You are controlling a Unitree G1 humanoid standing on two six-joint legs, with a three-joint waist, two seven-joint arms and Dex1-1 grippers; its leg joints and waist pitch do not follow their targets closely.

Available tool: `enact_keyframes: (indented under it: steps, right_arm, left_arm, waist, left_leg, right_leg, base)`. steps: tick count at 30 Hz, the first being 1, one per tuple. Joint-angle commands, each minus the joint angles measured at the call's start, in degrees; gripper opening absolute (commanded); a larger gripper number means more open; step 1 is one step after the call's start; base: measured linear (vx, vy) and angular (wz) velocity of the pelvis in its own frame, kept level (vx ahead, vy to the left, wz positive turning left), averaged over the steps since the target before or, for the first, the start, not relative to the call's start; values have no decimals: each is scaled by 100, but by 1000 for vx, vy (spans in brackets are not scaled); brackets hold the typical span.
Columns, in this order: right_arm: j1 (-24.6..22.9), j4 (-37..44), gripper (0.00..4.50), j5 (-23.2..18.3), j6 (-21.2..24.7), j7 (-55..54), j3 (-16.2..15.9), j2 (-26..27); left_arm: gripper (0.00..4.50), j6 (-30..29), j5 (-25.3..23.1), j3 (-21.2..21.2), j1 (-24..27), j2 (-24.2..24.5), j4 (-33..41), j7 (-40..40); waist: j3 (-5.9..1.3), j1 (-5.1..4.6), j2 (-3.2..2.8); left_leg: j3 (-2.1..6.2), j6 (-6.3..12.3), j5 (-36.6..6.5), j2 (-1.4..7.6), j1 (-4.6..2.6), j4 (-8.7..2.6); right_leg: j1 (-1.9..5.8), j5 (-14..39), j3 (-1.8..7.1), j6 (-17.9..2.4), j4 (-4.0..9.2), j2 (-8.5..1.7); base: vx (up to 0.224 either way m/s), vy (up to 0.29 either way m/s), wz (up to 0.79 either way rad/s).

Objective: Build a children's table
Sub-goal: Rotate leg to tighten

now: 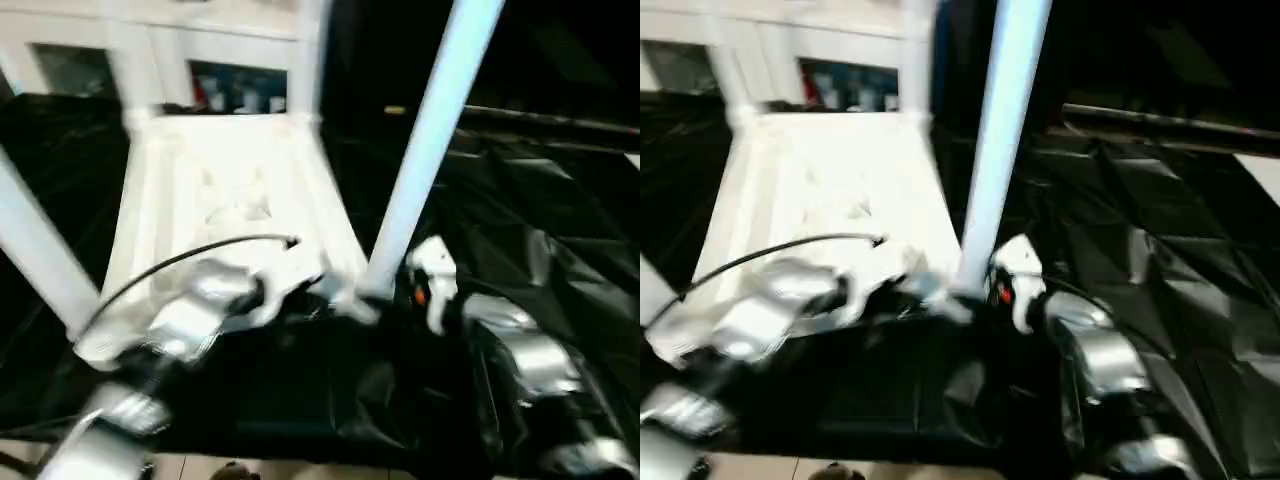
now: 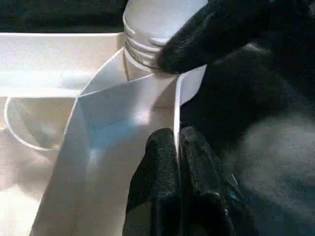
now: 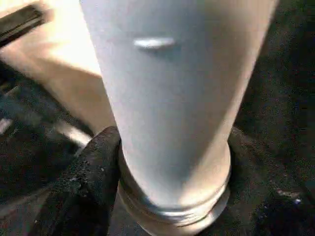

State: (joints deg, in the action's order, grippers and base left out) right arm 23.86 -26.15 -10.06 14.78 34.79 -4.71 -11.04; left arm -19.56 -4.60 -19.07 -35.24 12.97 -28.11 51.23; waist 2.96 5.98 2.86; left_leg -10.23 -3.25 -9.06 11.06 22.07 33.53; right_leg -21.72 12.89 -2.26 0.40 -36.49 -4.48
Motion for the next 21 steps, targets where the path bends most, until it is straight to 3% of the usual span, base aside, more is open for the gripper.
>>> enact_keyframes:
  steps: [1, 5, 8, 11, 15, 21]
  right_arm:
    - [92, -300, 272, 18, 189, -599, -45, 384]
    - [531, -1055, 272, 368, -21, -1878, 20, 1145]
    - [627, -1083, 272, 318, -180, -1735, 13, 1319]
    - [640, -1044, 342, 263, -171, -1645, 63, 1290]
    - [640, -767, 380, 258, -113, -998, 10, 774]
    - [294, 103, 388, 135, -2, 498, -291, -163]
  left_arm:
    - [0, -174, 29, 110, -161, -380, -290, -681]
    - [0, -248, -89, 27, -412, -947, -723, -1142]
    - [0, -143, -131, -25, -469, -1018, -824, -1113]
    - [0, -88, -137, -28, -460, -976, -810, -1042]
    - [0, 180, -99, -43, -351, -685, -675, -665]
    - [0, 495, 122, -101, -90, -289, -305, 236]
  waist:
    - [-324, -10, 33]
    - [-333, -89, -10]
    - [-353, -79, -7]
    - [-353, -76, 0]
    - [-346, -68, 23]
    - [-348, 1, 35]
  left_leg:
    - [61, -200, -1396, 204, -148, -430]
    - [82, -299, -1470, 195, -144, -449]
    - [79, -208, -1432, 197, -131, -440]
    - [70, -113, -1317, 193, -121, -437]
    - [66, -69, -1438, 201, -127, -440]
    - [54, 132, -1085, 218, -108, -412]
  right_leg:
    - [143, 1341, 209, -1057, 535, -400]
    - [118, 1227, 207, -1000, 544, -382]
    - [150, 944, 208, -965, 533, -380]
    - [166, 675, 202, -1001, 515, -364]
    - [167, 905, 204, -982, 551, -374]
    - [206, 552, 205, -1024, 523, -389]
  base:
    - [0, 0, 0]
    - [0, 0, 0]
    - [0, 0, 0]
    - [0, 0, 0]
    - [0, 0, 0]
    - [0, 0, 0]
